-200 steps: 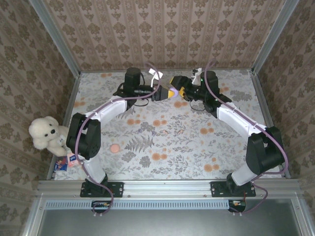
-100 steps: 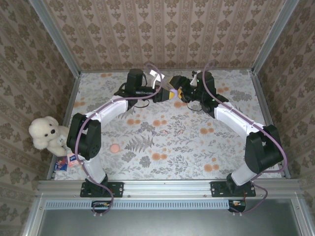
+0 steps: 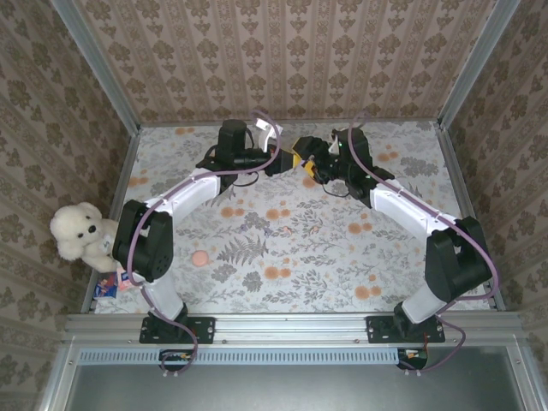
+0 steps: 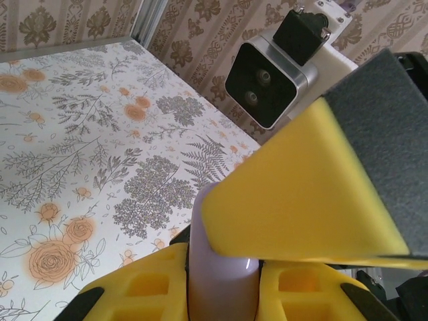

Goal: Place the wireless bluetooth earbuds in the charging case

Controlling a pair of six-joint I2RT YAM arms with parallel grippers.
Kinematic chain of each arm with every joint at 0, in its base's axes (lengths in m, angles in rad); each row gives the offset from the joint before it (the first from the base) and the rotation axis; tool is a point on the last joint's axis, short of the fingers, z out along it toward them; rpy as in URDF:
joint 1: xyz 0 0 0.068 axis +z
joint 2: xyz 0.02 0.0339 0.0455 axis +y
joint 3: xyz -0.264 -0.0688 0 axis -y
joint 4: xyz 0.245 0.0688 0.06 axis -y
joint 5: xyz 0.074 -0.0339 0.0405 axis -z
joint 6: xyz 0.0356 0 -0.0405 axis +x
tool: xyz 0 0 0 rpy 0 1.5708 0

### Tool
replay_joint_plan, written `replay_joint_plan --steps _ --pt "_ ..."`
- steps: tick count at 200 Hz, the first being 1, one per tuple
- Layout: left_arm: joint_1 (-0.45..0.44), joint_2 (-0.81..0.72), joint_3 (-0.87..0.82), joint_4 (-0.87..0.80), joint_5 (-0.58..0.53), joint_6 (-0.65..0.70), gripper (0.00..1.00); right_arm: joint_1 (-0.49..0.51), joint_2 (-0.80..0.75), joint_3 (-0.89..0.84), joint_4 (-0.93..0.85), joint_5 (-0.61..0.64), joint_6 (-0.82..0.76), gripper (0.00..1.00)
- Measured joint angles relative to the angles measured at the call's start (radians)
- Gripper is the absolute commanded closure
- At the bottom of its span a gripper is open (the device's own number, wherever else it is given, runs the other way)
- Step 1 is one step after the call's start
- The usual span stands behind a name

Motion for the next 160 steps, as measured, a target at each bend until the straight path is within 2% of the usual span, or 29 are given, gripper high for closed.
replay_joint_plan --steps 57,85,122,160 --pt "0.001 0.0 -0.009 -0.001 -0.015 0.002 1.0 0.01 0.031 0.019 0.031 0.003 0.042 0.46" --pt "0.001 0.0 -0.013 0.0 -0.016 0.003 0.87 0.011 0.033 0.019 0.031 0.007 0.051 0.53" --pt "0.006 -0.001 -0.019 0.003 -0.019 0.002 0.67 0.013 0.037 0.019 0.032 0.007 0.055 0.57" --pt "0.019 -0.012 -0.038 0.011 -0.017 0.002 0.62 0.015 0.039 0.021 0.031 0.012 0.055 0.57"
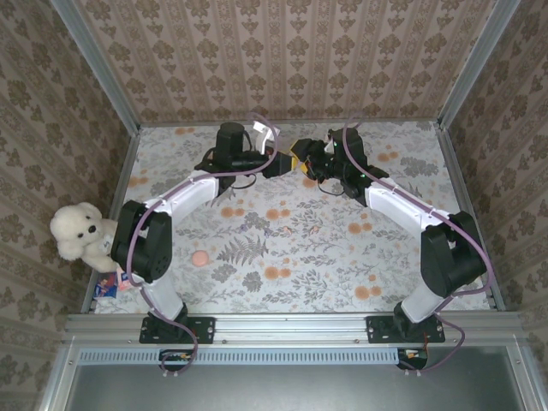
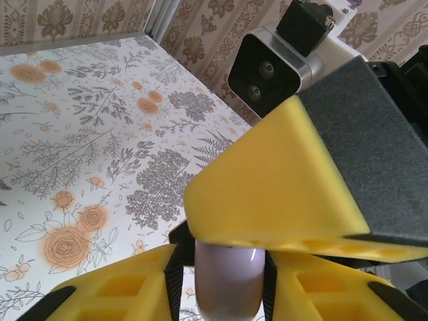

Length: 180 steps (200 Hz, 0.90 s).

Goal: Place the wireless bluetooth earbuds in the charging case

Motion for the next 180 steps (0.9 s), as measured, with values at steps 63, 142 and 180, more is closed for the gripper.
replay_joint_plan --steps 63,142,180 --pt "0.009 -0.009 -0.008 0.012 0.008 0.0 0.62 0.0 0.013 0.001 0.002 0.01 0.001 0.57" --pt "0.005 -0.009 -0.009 0.014 0.01 -0.008 0.68 0.0 0.018 0.002 0.003 0.01 0.014 0.58" --pt "0.005 -0.008 -0.013 0.022 -0.004 -0.015 0.69 -0.001 0.018 0.003 0.003 0.01 0.023 0.58"
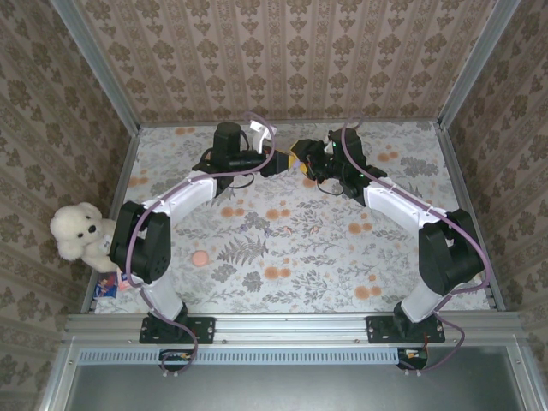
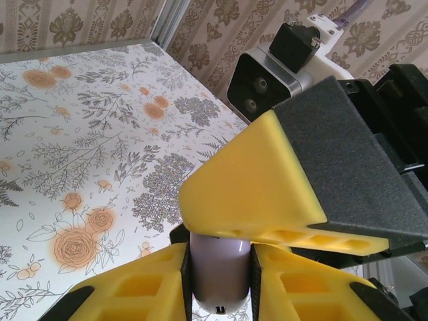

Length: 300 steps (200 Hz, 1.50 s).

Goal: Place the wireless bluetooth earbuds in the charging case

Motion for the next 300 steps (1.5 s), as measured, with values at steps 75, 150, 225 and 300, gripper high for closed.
replay_joint_plan --steps 75,150,225,300 --pt "-0.012 0.009 -0.001 0.033 -0.001 -0.016 0.68 -0.004 0.002 0.0 0.015 0.0 0.007 0.58" --pt "-0.011 0.014 -0.003 0.042 -0.011 -0.026 0.94 -0.008 0.002 0.0 0.015 0.0 0.012 0.44" --pt "-0.018 0.014 -0.024 0.088 0.053 -0.052 1.0 -0.084 -0.049 -0.046 0.048 0.001 -0.019 0.19" --pt "0.074 0.015 -0.031 0.121 0.13 -0.098 1.0 -0.137 -0.237 -0.145 0.01 -0.071 -0.514 0.21"
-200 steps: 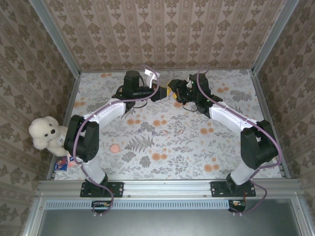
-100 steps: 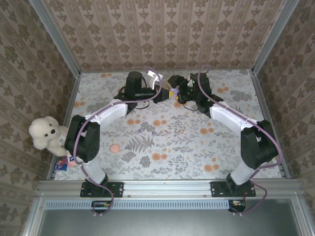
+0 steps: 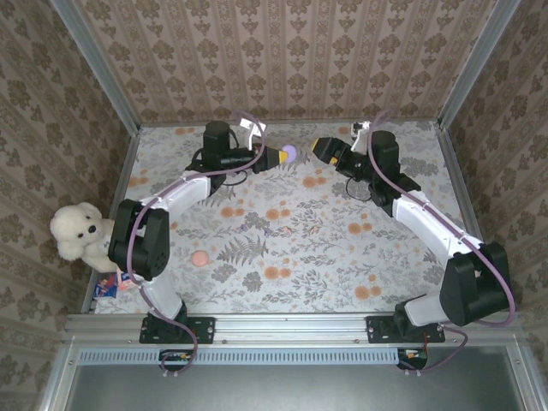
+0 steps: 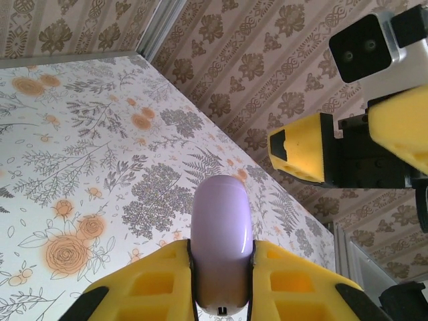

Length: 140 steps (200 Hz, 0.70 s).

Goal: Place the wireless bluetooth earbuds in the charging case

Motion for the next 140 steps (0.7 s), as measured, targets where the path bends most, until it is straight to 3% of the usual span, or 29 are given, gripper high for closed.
replay_joint_plan --steps 54,140 --pt "-0.002 0.019 0.011 -0.001 0.054 -0.008 1.0 0.003 0.014 0.002 -0.027 -0.098 -0.164 0.23" --pt "-0.032 0.04 0.078 -0.05 0.081 -0.007 1.0 0.014 0.115 0.039 -0.042 -0.13 -0.188 0.28"
